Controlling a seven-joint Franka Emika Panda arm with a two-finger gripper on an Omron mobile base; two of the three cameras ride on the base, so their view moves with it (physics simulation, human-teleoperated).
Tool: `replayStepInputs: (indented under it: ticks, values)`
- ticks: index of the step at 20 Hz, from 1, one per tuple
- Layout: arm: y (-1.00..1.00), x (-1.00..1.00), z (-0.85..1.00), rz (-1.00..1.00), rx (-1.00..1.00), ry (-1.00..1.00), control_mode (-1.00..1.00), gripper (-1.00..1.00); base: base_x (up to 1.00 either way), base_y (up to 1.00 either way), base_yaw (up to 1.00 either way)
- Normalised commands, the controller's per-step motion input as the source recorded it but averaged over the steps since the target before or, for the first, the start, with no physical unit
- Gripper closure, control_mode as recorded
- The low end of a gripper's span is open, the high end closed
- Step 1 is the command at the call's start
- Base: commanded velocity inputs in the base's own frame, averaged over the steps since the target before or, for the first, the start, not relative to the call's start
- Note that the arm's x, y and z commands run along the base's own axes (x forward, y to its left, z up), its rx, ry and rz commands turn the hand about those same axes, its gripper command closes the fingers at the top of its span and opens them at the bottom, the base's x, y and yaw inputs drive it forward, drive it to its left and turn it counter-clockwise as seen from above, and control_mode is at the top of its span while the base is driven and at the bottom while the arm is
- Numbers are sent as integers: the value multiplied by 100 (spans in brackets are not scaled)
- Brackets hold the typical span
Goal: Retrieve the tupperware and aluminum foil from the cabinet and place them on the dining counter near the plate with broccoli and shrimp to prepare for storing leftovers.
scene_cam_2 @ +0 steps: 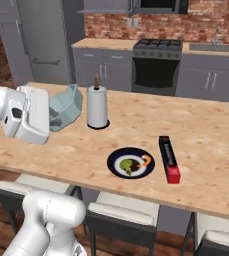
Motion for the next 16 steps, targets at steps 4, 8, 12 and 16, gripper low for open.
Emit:
replayStepInputs:
  ticks: [4, 8, 12, 16]
  values:
    - [0, 0, 0, 0, 0, 0, 100, 100, 98, 2, 65]
    - [21, 95, -59, 39, 0, 22, -100, 100, 0, 0, 0]
    - [11, 84, -68, 25, 0, 23, -100, 100, 0, 0, 0]
    - [18, 47, -76, 10, 0, 19, -100, 100, 0, 0, 0]
